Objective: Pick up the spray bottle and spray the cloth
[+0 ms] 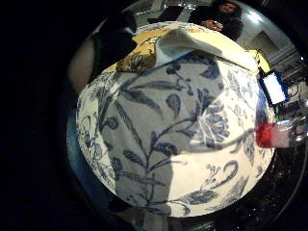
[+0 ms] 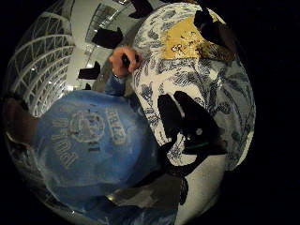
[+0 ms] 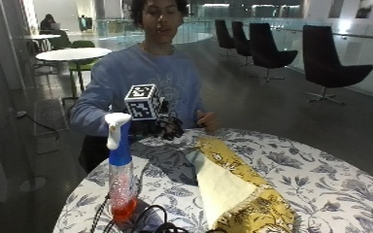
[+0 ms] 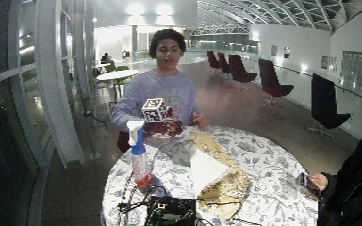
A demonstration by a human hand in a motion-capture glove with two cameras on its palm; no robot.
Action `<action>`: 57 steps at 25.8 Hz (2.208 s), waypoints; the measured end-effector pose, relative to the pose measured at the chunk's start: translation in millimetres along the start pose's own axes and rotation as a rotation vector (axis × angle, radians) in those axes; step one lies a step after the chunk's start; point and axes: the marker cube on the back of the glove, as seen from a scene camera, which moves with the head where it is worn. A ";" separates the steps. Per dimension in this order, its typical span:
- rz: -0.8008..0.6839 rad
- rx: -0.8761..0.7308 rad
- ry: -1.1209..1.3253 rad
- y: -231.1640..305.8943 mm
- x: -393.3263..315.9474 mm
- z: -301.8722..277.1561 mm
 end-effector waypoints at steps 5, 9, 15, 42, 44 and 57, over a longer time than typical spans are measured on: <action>-0.002 0.002 0.002 1.6 -1.8 -0.4; 0.002 0.010 -0.018 5.3 -9.7 1.4; 0.044 0.045 -0.037 8.0 1.9 -7.1; 0.524 0.807 -0.623 79.6 115.0 -68.0; 0.553 0.790 -0.578 82.5 126.2 -69.5; 0.840 0.880 -0.530 47.2 211.0 -83.3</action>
